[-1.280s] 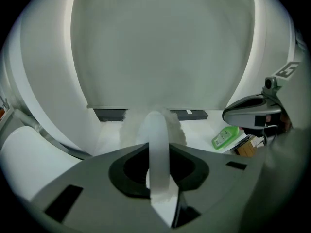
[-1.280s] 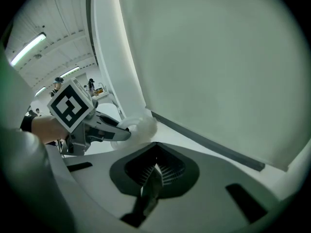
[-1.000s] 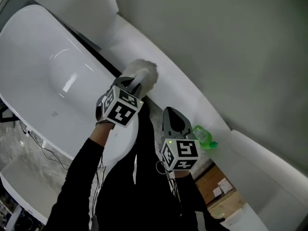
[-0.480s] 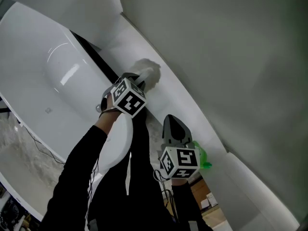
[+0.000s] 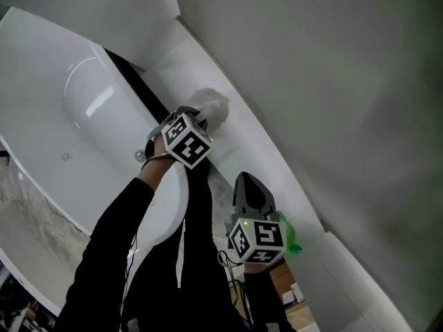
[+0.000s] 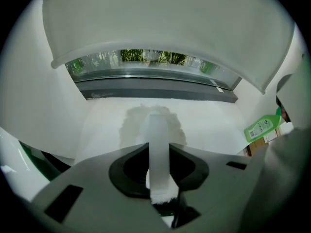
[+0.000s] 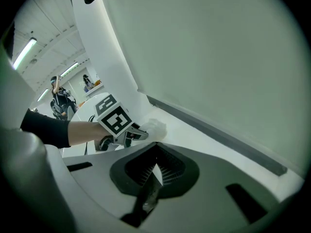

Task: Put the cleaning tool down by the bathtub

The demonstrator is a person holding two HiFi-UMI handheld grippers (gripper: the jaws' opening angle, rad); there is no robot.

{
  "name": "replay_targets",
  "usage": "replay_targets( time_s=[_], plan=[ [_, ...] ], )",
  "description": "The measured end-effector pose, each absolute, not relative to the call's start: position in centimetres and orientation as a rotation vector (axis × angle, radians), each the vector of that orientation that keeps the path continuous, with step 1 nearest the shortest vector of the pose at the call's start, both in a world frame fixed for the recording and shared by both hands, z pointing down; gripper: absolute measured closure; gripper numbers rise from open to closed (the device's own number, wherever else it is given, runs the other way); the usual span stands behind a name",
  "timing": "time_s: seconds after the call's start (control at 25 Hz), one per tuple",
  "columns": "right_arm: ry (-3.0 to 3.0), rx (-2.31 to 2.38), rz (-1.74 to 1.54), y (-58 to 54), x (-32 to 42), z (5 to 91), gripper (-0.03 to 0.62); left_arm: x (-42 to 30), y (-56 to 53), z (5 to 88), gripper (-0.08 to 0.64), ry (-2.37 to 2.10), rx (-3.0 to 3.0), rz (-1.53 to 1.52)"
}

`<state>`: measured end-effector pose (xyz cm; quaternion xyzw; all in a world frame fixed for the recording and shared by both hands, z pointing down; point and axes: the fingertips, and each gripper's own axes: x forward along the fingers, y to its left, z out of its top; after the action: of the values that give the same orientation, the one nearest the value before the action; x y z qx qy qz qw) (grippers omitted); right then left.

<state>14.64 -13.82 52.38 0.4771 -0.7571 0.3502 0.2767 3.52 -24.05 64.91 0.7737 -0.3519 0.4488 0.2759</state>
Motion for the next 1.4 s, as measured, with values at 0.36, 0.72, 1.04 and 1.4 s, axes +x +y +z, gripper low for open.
replay_targets(
  time_s=[0.36,0.72,1.04,1.4],
  plan=[
    [-1.990,1.284,0.959,-14.0,14.9,53.6,0.592,3.4,-24.3,67.2,0.466,-0.932,2.040,1.246],
    [-1.962,1.281,0.954,-13.8,15.0,54.4,0.592,3.3,-23.9,69.3,0.466,-0.888,2.007,1.251],
    [-1.959,1.276,0.957,-14.1,14.4,54.4,0.592,3.5,-24.2,69.5,0.466,-0.872,2.019,1.254],
    [-1.961,1.261,0.954,-14.4,14.4,54.5,0.592,3.7,-24.0,69.6,0.435,-0.880,2.016,1.264]
  ],
)
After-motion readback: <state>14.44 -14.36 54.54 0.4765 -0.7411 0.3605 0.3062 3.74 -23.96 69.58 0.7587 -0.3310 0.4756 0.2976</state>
